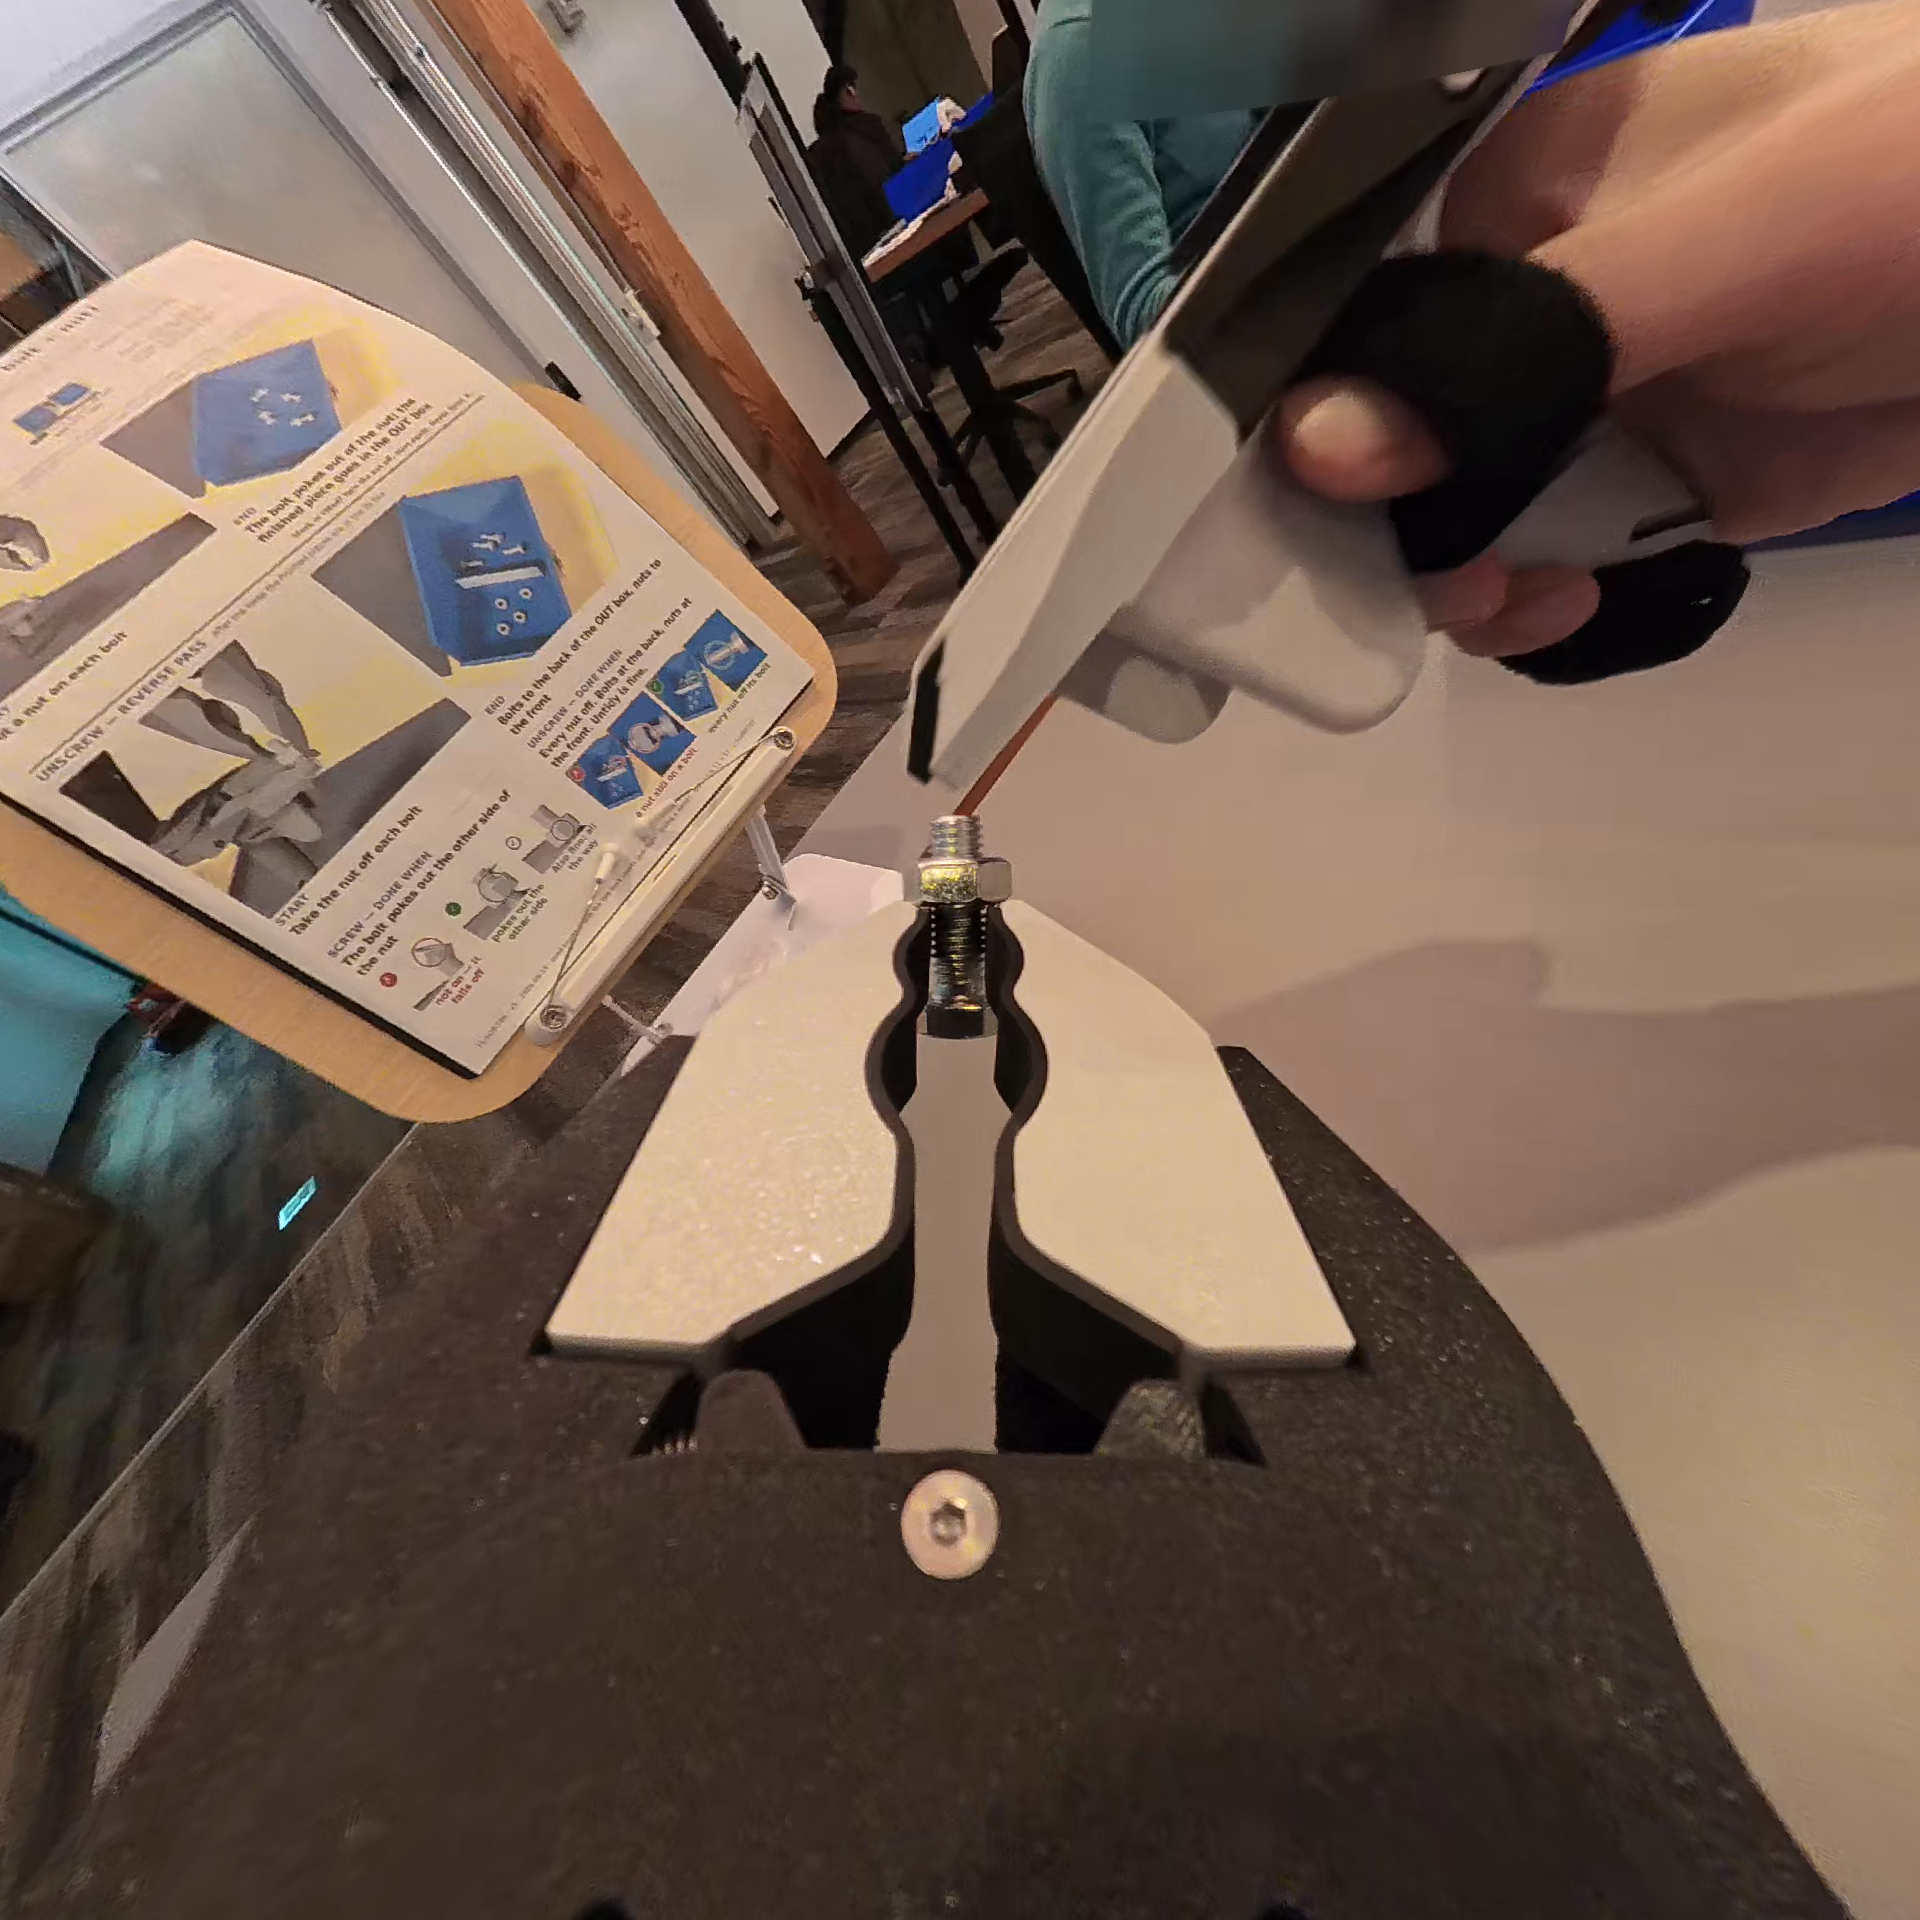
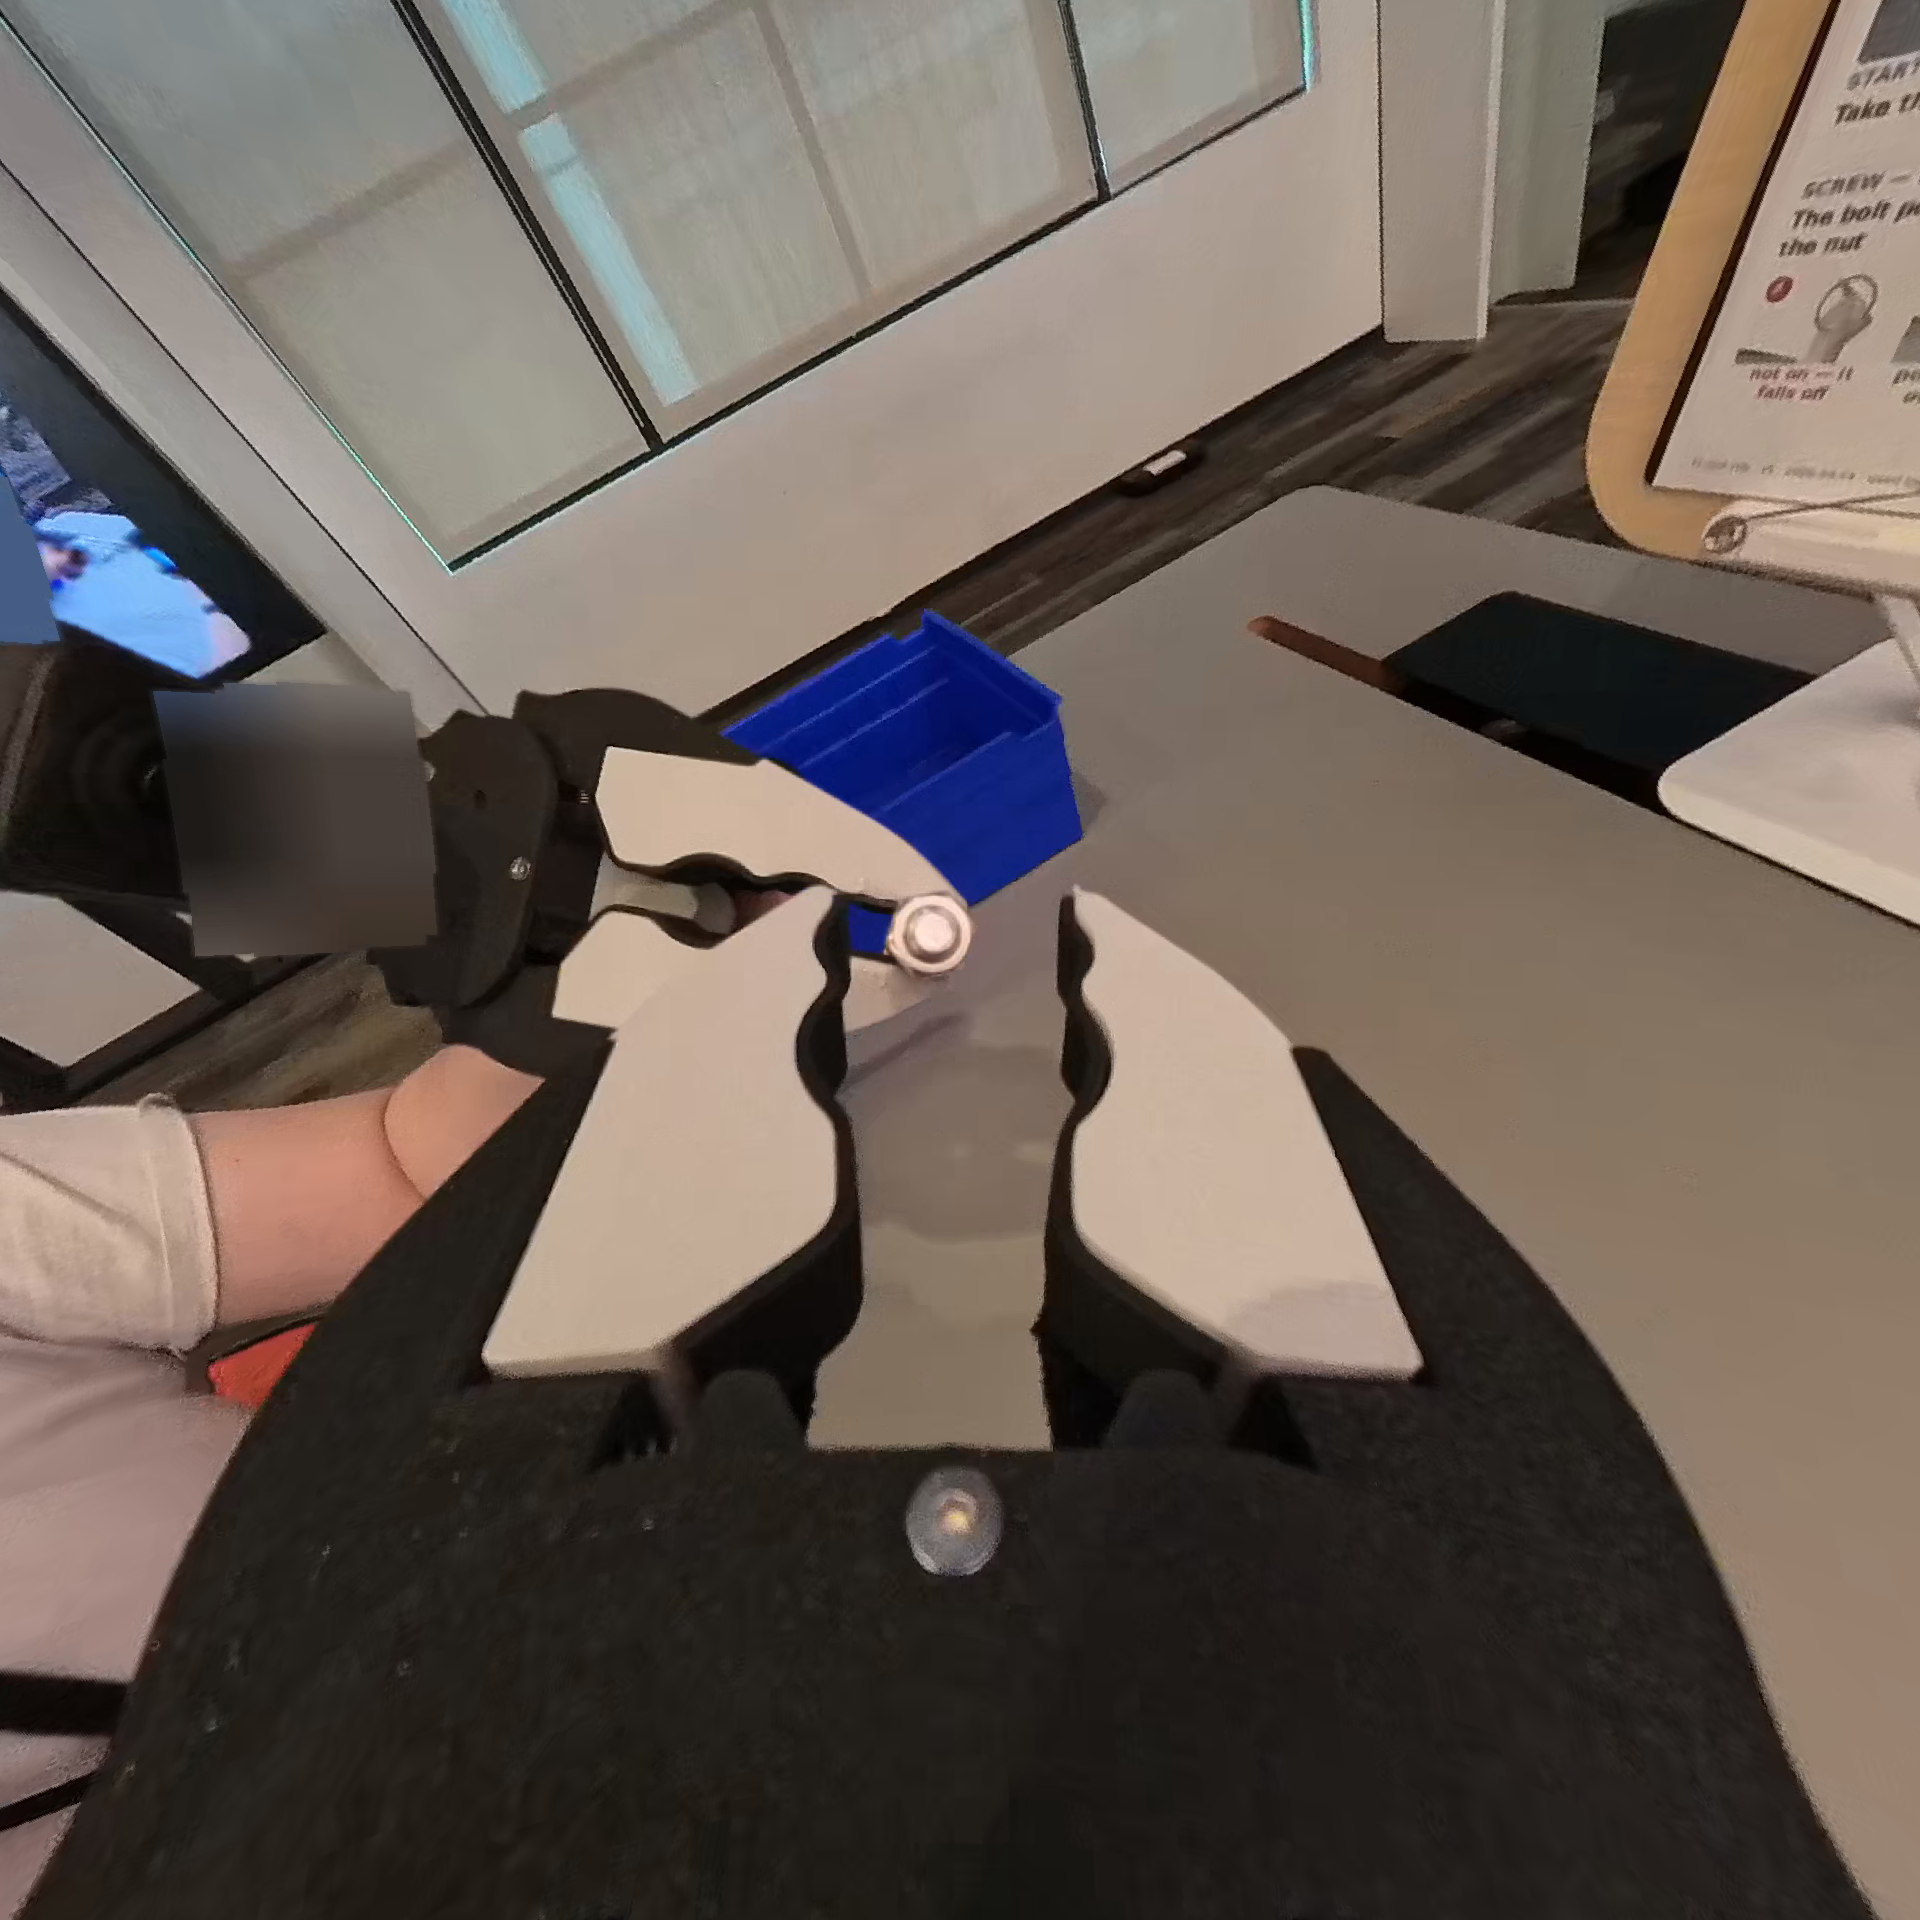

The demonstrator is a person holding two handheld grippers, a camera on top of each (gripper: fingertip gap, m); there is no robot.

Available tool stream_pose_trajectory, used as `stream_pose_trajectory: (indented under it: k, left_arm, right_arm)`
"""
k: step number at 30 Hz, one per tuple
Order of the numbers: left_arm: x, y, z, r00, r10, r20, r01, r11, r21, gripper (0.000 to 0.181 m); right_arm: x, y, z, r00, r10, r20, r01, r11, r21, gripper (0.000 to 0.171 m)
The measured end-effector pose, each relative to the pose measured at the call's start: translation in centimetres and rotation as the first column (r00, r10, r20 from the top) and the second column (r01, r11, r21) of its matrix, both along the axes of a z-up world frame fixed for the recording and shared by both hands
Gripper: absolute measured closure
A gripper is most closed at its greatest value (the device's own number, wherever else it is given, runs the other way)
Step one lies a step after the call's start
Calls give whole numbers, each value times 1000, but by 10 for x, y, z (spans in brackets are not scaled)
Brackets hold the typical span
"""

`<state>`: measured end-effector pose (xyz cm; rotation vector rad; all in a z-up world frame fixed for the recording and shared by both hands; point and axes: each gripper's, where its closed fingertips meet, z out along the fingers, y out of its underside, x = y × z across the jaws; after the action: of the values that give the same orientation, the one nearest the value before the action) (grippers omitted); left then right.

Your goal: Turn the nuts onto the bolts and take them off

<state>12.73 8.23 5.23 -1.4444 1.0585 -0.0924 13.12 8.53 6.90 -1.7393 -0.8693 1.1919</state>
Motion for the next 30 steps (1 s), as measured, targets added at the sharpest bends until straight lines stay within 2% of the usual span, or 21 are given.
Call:
stream_pose_trajectory:
  k: [4, 6, 10, 13, 17, 22, 26, 30]
  left_arm:
    - [5, 8, -6, 1000, -2, -12, 2, 1000, 2, 172]
    - [5, 12, -10, 1000, 5, -31, -5, 1000, 10, 172]
    - [7, 15, -6, 999, 28, -24, -26, 998, 65, 171]
    - [2, 19, -3, 996, 73, -53, -66, 991, 112, 164]
    - [3, 18, -4, 999, 50, 18, -51, 998, 43, 158]
    - [3, 18, -21, 1000, 9, 20, -8, 998, -55, 140]
    - [5, 14, -15, 991, -31, 128, 37, 998, -42, 142]
    - [11, 10, -17, 990, -66, 121, 77, 993, -87, 143]
  right_arm:
    - [-10, 3, -22, 996, 62, 70, -59, 997, -44, 138]
    - [-13, 3, -26, 993, 85, 87, -80, 995, -57, 152]
    - [-10, 9, -22, 992, 88, 94, -87, 996, -23, 153]
    - [-5, 18, -18, 994, 63, 87, -64, 998, 11, 153]
    - [-3, 20, -18, 993, 77, 93, -79, 997, 11, 153]
    - [-3, 21, -11, 995, 65, 69, -69, 996, 56, 153]
    - [-4, 14, -13, 993, 84, 87, -89, 994, 57, 153]
    - [-8, 4, -15, 983, 104, 153, -126, 981, 147, 153]
